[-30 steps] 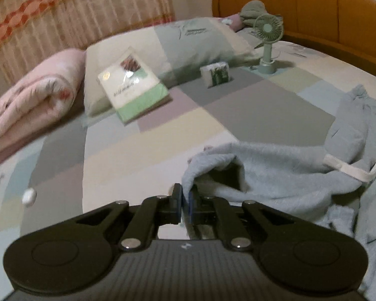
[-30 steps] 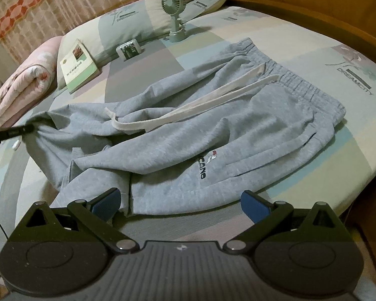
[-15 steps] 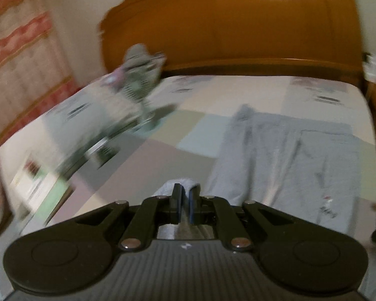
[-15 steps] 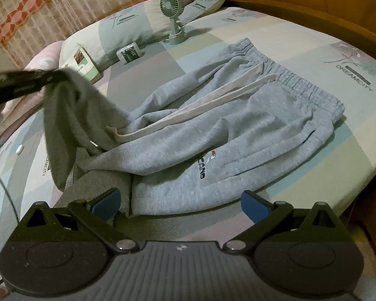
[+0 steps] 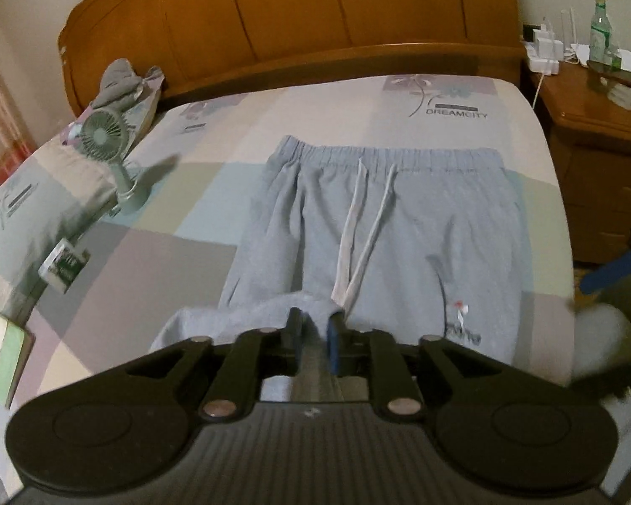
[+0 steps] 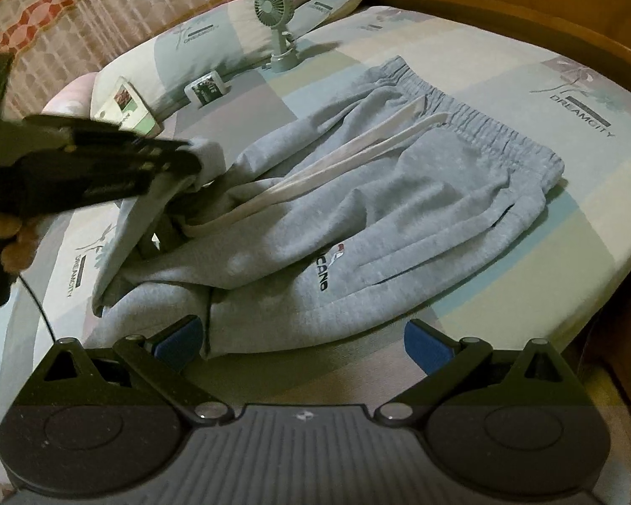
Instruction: Fold clothes
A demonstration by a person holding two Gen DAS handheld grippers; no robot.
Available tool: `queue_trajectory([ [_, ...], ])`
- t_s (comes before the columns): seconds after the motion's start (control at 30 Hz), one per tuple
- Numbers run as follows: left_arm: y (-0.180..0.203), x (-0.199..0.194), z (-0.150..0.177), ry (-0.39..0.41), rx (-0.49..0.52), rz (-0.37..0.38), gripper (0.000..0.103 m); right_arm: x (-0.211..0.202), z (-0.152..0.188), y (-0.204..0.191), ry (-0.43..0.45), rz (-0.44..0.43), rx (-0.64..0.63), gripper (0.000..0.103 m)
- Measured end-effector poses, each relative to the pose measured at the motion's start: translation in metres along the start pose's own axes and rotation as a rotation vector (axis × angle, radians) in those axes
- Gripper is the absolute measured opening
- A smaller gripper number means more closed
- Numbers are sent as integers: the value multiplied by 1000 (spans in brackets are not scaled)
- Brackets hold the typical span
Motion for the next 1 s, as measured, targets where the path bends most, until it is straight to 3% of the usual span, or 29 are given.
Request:
queue_trajectory([
  [0.07, -2, -17, 14, 15, -14, -27, 47, 2, 0, -1, -7, -11, 2, 103],
  [0.1, -2, -25, 22, 20, -20, -51, 49, 4, 0, -2, -10, -14, 2, 103],
  [0.27, -4, -49, 75, -37, -99, -128, 56, 8, 4, -8, -27, -26, -12, 103],
  [0.43, 4, -46, 134, -156, -169, -188, 56, 8, 8, -12, -35, -28, -24, 103],
  [0.53, 5, -41, 154, -184, -211, -203, 56, 8, 9, -13, -38, -23, -27, 103],
  [0.87, -1, -8, 156, -127, -215, -262, 59, 11, 12, -20, -42, 13, -41, 103],
  [1.0, -10, -4, 156, -93, -291, -288, 59, 14, 12, -22, -48, 28, -44, 103],
])
Point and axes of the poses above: each gripper's, at about its wrist camera, not at the fingertips, and x roughly the way its jaws point, y to its right, z to its underside, the point moved 3 cm from there along x, roughly the way its jaws point, and after that the axes turned 11 degrees about x, right-handed, at the moved point
